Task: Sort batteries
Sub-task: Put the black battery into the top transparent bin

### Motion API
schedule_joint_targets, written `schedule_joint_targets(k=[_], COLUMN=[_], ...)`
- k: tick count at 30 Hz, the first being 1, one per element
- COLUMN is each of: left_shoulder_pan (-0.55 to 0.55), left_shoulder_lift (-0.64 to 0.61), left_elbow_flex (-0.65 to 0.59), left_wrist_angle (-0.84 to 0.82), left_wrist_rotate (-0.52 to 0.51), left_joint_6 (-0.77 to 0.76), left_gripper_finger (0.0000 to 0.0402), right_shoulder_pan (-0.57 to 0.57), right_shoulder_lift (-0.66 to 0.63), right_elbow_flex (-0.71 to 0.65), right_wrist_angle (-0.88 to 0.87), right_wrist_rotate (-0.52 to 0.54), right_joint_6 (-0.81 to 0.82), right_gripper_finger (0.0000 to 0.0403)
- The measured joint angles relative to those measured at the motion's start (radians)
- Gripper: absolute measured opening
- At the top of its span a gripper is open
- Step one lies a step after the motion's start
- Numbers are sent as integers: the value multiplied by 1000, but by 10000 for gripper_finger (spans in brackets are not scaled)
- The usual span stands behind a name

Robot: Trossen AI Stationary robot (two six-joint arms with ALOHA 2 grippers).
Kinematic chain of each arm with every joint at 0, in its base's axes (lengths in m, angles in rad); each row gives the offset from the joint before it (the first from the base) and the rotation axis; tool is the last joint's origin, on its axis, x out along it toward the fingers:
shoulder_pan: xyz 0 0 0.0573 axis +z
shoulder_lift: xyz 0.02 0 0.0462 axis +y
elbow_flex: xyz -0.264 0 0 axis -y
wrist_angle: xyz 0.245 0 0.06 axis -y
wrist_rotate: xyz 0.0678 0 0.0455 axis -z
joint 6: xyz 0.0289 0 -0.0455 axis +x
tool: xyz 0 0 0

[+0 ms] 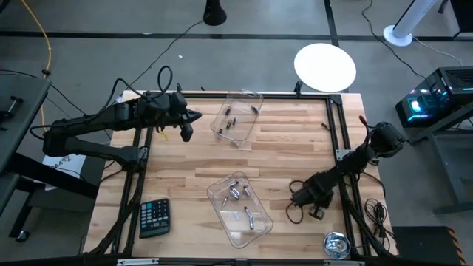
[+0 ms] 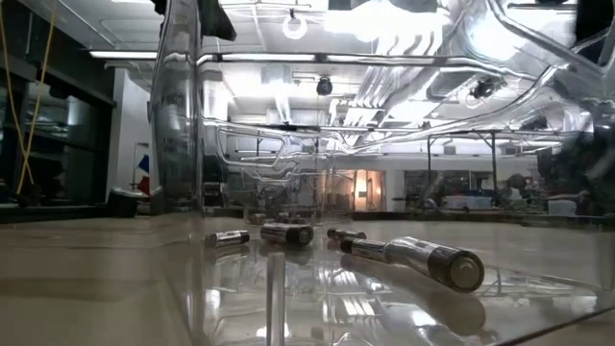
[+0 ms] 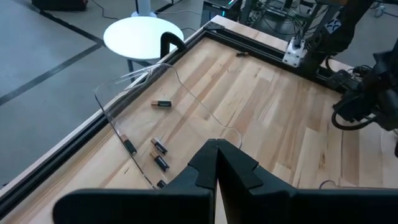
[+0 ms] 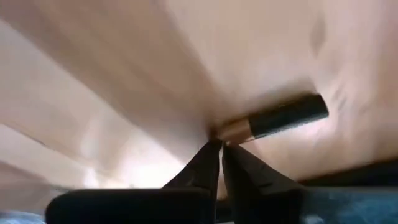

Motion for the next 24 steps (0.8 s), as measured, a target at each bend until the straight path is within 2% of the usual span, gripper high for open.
schedule_joint_targets(k=[4,7,9,14,19,24], left_shoulder_pan=[0,0,0,0,0,0], left_shoulder_lift=[0,0,0,0,0,0], left_elbow_flex=[0,0,0,0,0,0], left_wrist_angle=[0,0,-1,-6,-52,-84], left_wrist_rotate=[0,0,0,9,26,27], left_joint_6=[0,5,8,6,0,0], left_gripper_finger=[0,0,0,0,0,0], right_shoulder_pan=[-89,-171,-230,-380,-456,-412], right_shoulder_lift=[3,5,5,5,2,-9], right_elbow_flex=[78,161,214,376,505,512], right_wrist_angle=[-18,0,-6,-23,-116,-216], right_wrist_rotate=[150,378,460,585,588,510], right_joint_6=[-56,-142,-180,-303,-329,-198], right_gripper_finger=[8,3,1,0,1,2])
